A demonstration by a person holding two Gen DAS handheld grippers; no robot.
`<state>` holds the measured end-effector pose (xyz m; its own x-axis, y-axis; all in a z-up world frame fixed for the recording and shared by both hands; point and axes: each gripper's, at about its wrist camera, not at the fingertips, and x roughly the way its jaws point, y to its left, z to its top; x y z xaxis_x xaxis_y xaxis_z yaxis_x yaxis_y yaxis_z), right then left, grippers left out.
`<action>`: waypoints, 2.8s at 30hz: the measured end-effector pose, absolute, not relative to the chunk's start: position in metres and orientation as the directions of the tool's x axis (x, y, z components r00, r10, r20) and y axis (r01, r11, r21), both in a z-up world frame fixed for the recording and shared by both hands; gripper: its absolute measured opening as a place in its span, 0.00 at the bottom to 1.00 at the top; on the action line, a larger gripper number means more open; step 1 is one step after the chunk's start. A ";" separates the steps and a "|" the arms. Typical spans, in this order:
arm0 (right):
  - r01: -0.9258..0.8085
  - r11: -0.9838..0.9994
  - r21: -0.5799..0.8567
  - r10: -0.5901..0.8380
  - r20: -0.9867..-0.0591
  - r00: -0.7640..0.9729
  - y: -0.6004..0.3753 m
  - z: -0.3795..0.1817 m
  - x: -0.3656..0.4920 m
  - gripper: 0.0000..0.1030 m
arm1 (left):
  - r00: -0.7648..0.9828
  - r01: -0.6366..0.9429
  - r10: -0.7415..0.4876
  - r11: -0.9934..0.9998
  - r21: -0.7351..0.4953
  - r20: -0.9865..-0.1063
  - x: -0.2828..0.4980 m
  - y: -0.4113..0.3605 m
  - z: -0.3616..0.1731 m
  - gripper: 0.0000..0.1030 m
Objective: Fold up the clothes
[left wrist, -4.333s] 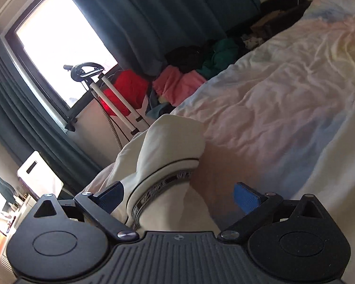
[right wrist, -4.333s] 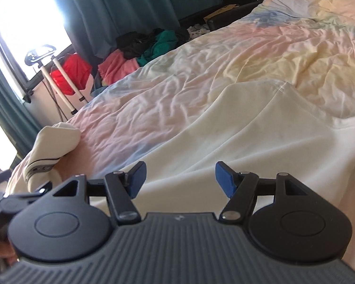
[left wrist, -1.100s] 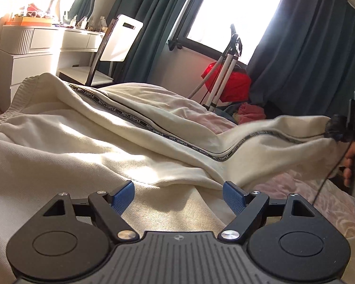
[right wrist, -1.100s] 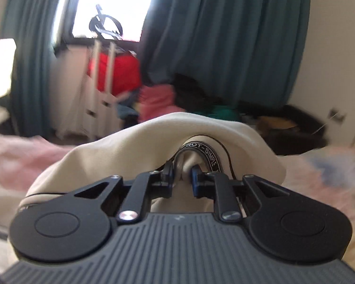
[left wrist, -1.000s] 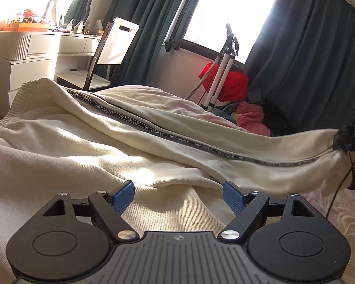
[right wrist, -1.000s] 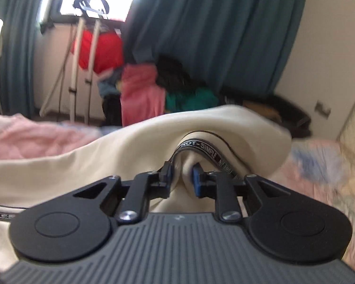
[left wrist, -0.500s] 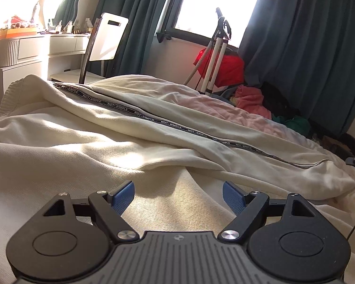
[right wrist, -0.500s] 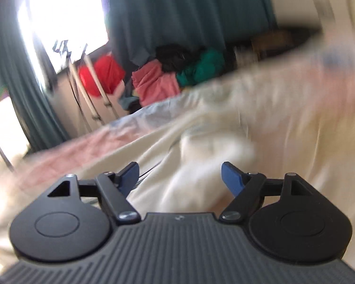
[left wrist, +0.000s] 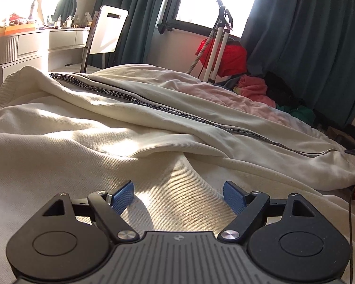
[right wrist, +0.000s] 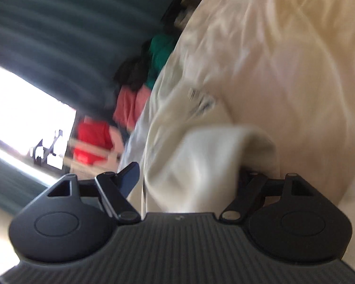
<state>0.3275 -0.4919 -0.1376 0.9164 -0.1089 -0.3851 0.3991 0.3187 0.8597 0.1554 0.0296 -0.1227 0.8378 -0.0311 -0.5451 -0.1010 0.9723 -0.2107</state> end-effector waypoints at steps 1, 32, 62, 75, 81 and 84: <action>0.406 0.304 0.862 -0.146 -0.379 0.914 -0.500 -0.135 0.327 0.76 | 0.838 -0.099 -0.031 0.973 -0.207 -0.545 0.156 0.028 -0.123 0.83; 0.561 0.664 0.495 -0.280 -0.532 0.799 -0.558 -0.144 0.219 0.17 | 0.865 0.083 -0.133 0.989 -0.123 -0.484 0.134 0.005 -0.088 0.84; 0.174 0.963 0.205 -0.086 -0.379 0.921 -0.324 -0.013 0.041 0.74 | 0.897 0.160 -0.186 0.982 -0.099 -0.401 0.013 0.006 -0.036 0.87; 0.257 0.932 0.254 -0.112 -0.472 0.874 -0.345 -0.034 0.053 0.74 | 0.810 -0.012 -0.093 0.985 -0.174 -0.579 0.053 0.030 -0.080 0.87; 0.272 0.921 0.278 -0.107 -0.491 0.864 -0.353 -0.036 0.050 0.74 | 0.769 -0.139 -0.050 0.960 -0.243 -0.638 0.057 0.056 -0.086 0.87; 0.278 0.916 0.288 -0.102 -0.502 0.859 -0.357 -0.038 0.047 0.74 | 0.756 -0.213 -0.011 0.941 -0.262 -0.654 0.055 0.074 -0.083 0.87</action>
